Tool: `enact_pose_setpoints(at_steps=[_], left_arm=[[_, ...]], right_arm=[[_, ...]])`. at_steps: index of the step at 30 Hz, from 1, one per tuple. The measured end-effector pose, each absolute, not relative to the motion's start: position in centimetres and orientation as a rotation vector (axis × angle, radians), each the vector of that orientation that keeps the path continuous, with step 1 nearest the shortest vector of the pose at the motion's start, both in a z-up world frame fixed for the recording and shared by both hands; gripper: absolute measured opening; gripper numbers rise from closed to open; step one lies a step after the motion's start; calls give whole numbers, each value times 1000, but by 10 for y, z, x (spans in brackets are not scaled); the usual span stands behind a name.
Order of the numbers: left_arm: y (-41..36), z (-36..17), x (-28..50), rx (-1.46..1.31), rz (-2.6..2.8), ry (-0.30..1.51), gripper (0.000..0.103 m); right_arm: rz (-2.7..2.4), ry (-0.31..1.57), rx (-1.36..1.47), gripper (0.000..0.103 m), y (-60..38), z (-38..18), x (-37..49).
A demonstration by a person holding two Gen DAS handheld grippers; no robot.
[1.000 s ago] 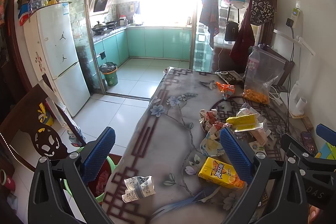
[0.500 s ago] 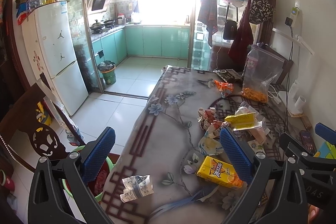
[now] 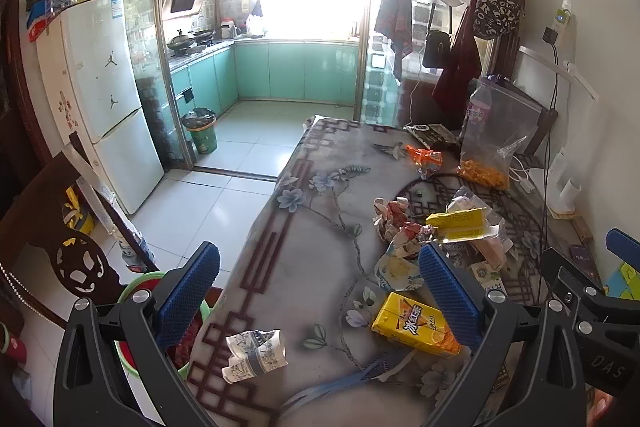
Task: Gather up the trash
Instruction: 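Move both grippers toward the trash on the table, then grasp the yellow iced-tea carton with the right gripper while the left grasps the patterned paper cup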
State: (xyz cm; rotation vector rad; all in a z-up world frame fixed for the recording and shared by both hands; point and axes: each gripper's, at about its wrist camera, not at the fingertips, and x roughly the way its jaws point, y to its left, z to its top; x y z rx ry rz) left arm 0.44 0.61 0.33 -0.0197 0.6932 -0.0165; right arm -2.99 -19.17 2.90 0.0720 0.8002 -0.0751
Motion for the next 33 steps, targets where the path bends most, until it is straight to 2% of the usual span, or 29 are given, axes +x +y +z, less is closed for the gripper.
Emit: enact_pose_setpoints(at_steps=[15, 19, 22, 32, 33], left_arm=[[7, -30, 10, -110, -16, 784, 95], [29, -42, 0, -120, 77, 763, 95], [49, -56, -11, -104, 174, 755, 95], [107, -118, -43, -294, 320, 958, 95], [108, -121, -45, -291, 320, 961, 95]], right_arm=[[-11, 781, 65, 100, -211, 13, -21], [93, 840, 75, 100, -217, -23, -11], [188, 961, 33, 100, -215, -62, 0], [449, 1165, -253, 97, -155, -168, 28], [461, 1187, -273, 94, -153, -176, 30]])
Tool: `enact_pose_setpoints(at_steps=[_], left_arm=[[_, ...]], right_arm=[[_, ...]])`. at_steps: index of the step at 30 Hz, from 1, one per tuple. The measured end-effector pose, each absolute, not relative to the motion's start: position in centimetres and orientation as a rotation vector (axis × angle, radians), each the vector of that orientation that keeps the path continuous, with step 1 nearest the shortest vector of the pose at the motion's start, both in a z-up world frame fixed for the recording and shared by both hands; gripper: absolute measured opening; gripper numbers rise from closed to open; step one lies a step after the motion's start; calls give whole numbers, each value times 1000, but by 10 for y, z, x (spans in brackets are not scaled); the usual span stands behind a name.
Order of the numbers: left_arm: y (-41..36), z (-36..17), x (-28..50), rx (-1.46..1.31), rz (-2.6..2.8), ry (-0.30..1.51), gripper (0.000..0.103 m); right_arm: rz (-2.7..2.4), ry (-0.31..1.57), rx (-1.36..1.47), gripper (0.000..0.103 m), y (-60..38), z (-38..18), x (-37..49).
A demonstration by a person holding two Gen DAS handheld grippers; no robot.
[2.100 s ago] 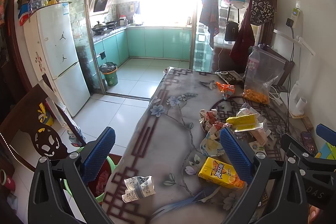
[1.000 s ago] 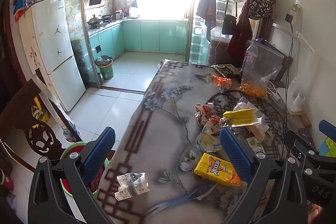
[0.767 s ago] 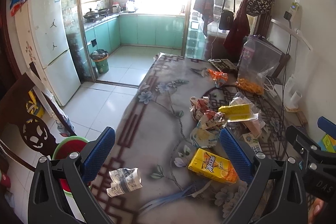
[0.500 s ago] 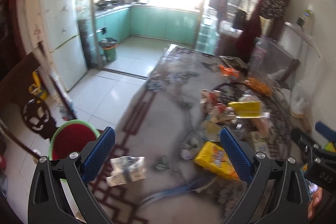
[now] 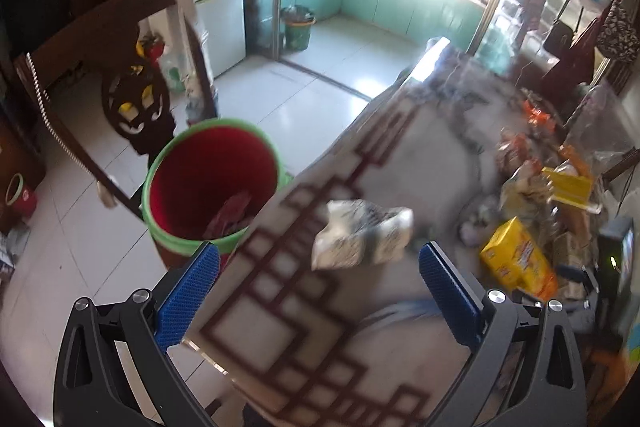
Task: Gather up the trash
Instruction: 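Grasp the yellow iced-tea carton with the right gripper while the left grasps the patterned paper cup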
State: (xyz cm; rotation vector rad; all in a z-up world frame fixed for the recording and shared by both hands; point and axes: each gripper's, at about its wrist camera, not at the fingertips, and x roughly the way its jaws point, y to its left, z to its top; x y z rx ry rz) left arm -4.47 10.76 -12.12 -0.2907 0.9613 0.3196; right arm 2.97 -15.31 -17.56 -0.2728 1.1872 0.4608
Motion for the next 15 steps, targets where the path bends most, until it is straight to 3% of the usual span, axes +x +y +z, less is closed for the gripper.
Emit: enact_pose_setpoints(at_steps=[4, 7, 15], left_arm=[[105, -134, -47, -245, 262, 965, 95], [100, -144, -36, -202, 208, 980, 95], [80, -173, 6, -42, 3, 1021, 95]], right_arm=[[506, 1239, -278, 68, -154, -188, 25], [522, 1248, -255, 62, -162, -179, 16], [550, 1192, 20, 61, -222, -103, -27]])
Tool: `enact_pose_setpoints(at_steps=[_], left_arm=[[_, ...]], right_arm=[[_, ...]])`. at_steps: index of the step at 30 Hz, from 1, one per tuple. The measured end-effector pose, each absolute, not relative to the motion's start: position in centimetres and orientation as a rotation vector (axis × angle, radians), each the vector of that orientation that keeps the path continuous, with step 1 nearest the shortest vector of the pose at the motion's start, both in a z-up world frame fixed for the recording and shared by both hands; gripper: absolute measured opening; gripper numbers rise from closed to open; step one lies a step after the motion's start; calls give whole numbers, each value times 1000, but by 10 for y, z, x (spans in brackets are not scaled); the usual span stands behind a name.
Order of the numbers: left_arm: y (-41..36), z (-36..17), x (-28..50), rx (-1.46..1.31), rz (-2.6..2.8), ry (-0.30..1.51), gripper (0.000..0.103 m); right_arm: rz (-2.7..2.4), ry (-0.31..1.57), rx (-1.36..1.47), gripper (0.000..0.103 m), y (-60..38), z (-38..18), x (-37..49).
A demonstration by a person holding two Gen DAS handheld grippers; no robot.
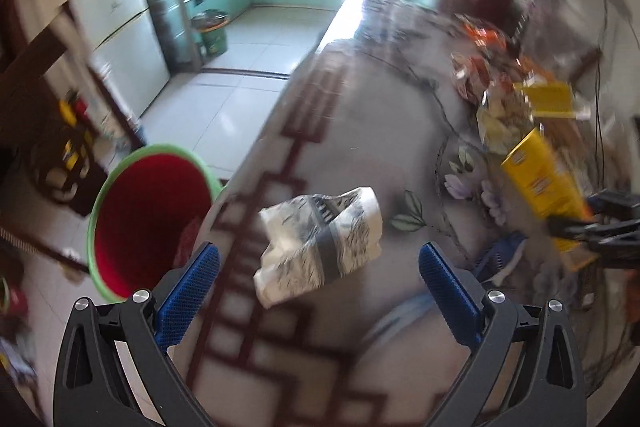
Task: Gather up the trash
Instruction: 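Grasp the yellow iced-tea carton with the right gripper while the left grasps the patterned paper cup, then carry both items over the red bucket and open both grippers to drop them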
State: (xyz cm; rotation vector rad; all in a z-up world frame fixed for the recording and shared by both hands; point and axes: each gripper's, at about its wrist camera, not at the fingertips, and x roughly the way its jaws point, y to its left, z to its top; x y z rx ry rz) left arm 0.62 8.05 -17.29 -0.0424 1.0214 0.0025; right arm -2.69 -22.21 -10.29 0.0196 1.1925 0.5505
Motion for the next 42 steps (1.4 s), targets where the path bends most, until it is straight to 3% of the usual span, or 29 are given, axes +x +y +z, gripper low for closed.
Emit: enact_pose_setpoints(at_steps=[7, 11, 15, 24, 32, 42], left_arm=[[70, -199, 41, 80, -75, 1100, 95], [72, -202, 47, 75, -100, 1091, 71], [80, -195, 50, 4, -162, 1071, 35], [127, -160, 39, -138, -195, 988, 34], [232, -124, 18, -229, 12, 905, 34], [328, -160, 12, -291, 206, 983, 34]], right_arm=[[555, 1172, 109, 61, -250, -54, -50], [523, 1159, 128, 61, -247, -42, -63], [489, 1136, 159, 61, -239, -34, -67], [485, 1070, 156, 61, -200, 0, -67], [570, 1046, 91, 61, -83, -57, -29], [745, 1183, 48, 61, 52, -116, 26]])
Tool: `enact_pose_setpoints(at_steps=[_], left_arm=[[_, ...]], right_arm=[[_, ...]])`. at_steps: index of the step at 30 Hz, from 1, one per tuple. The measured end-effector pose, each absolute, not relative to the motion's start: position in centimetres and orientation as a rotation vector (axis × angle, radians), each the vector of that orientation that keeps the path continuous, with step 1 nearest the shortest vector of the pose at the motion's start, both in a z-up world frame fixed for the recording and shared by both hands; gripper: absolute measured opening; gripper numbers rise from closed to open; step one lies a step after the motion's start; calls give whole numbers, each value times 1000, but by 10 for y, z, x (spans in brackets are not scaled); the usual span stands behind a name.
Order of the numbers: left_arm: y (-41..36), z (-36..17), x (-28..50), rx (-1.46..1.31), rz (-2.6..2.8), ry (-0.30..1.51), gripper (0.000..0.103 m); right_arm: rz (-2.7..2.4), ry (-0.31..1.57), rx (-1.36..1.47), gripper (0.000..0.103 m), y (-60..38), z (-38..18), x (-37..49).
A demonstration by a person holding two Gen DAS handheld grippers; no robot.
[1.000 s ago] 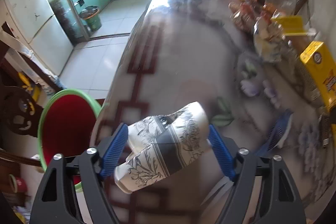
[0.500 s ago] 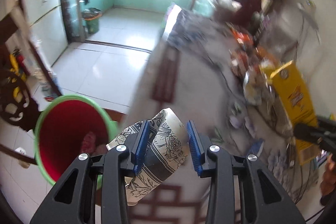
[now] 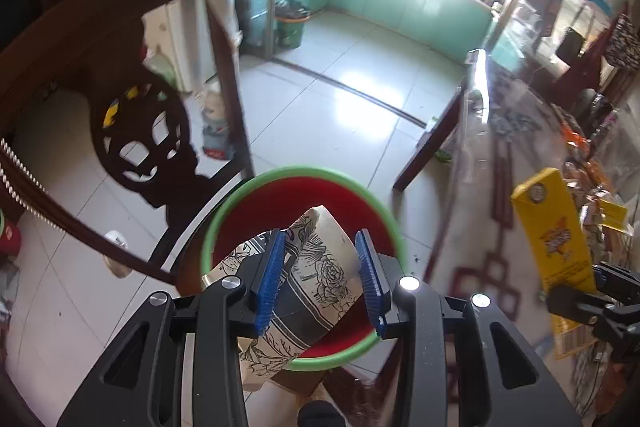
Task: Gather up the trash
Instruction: 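Carry both items over the red bucket and open both grippers to drop them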
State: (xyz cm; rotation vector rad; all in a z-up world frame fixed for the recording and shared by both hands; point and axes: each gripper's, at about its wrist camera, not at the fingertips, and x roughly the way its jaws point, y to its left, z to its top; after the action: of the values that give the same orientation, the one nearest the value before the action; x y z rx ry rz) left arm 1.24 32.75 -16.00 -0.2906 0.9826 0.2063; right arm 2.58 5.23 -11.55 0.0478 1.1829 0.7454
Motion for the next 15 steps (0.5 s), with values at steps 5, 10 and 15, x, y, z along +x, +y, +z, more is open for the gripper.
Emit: enact_pose_setpoints(at_steps=[5, 10, 15], left_arm=[[343, -175, 20, -291, 232, 1006, 35], [348, -168, 18, -288, 278, 960, 83], [329, -150, 23, -236, 211, 943, 83]], right_arm=[[760, 1194, 10, 63, 92, -131, 49], [696, 1136, -24, 83, 103, -125, 57], [631, 1080, -43, 83, 79, -103, 48]])
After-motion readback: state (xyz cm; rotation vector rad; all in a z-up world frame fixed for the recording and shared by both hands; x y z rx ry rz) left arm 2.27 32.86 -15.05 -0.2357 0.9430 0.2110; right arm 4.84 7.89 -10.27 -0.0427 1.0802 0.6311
